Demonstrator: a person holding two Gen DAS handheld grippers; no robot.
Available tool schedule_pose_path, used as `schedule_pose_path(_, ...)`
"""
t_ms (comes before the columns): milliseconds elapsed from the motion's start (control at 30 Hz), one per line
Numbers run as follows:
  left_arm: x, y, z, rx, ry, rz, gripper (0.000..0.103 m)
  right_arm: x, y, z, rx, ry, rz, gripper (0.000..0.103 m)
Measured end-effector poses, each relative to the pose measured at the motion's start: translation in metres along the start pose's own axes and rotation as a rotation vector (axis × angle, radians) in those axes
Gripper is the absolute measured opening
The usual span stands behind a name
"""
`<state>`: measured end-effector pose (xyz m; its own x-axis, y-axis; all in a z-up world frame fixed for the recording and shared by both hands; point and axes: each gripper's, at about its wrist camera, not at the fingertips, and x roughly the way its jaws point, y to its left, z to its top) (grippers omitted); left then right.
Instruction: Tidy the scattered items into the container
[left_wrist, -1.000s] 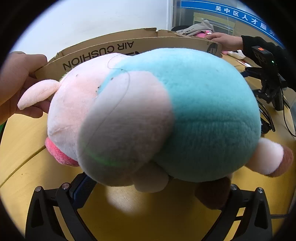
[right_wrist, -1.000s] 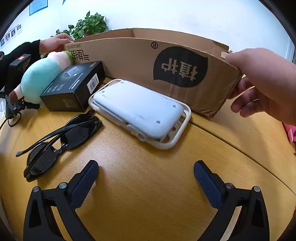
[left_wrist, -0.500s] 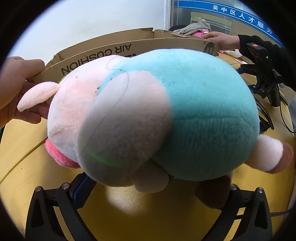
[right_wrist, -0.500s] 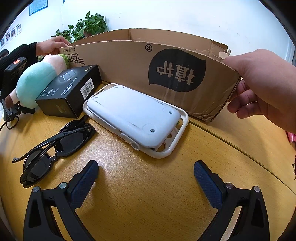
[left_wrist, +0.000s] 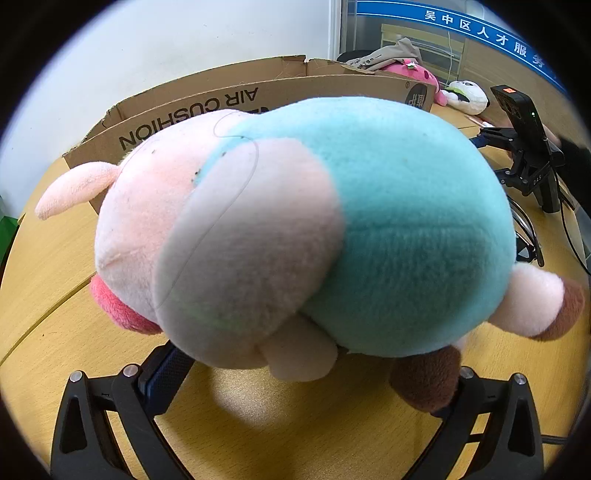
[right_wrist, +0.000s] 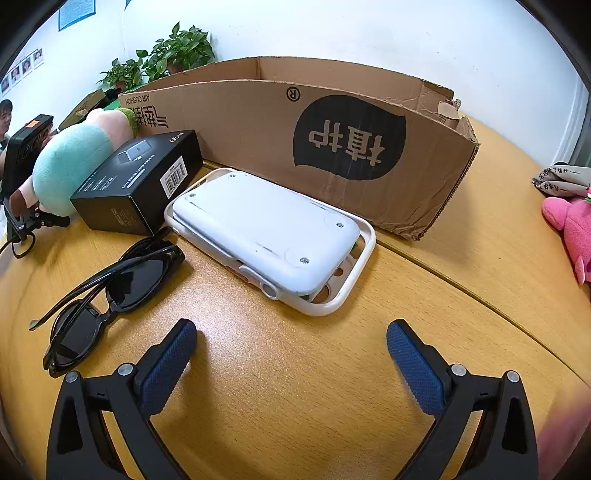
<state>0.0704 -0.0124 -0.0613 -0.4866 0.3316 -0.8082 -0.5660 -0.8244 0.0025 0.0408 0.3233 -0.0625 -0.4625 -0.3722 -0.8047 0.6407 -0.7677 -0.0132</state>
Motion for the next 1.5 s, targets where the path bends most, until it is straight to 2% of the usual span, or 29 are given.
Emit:
schedule_pose_path(533,0.002,0.0,0.001,-0.004,-0.001,0.002,0.103,0.002,0.004,0.002,0.041,0.001,-0.033,0.103)
schedule_pose_path(1033,0.004,-0.003,0.003,-0.025,-0.002,0.019,0.103,-0.021,0.011,-0.024,0.169,0.042,-0.115,0.103)
schedule_pose_path(1133,0.004,-0.005,0.004,-0.026,0.021,0.02,0.103,-0.031,0.013,-0.035,0.226,0.05,-0.138,0.103)
schedule_pose_path(1200,0.002,-0.004,0.001,-0.042,0.042,0.028,0.103,-0.043,0.016,-0.042,0.27,0.032,-0.149,0.103)
schedule_pose_path(1300,-0.01,-0.002,-0.012,-0.122,0.045,0.059,0.102,-0.063,0.027,-0.049,0.289,-0.007,-0.157,0.103)
schedule_pose_path(1367,-0.03,-0.005,-0.02,-0.195,0.001,0.077,0.102,-0.076,0.037,-0.048,0.262,-0.032,-0.178,0.103)
schedule_pose_path(1433,-0.058,-0.008,-0.028,-0.25,-0.077,0.104,0.102,-0.088,0.047,-0.041,0.229,-0.071,-0.173,0.103)
schedule_pose_path(1500,-0.086,-0.01,-0.032,-0.316,-0.17,0.119,0.102,-0.101,0.057,-0.032,0.203,-0.137,-0.155,0.096)
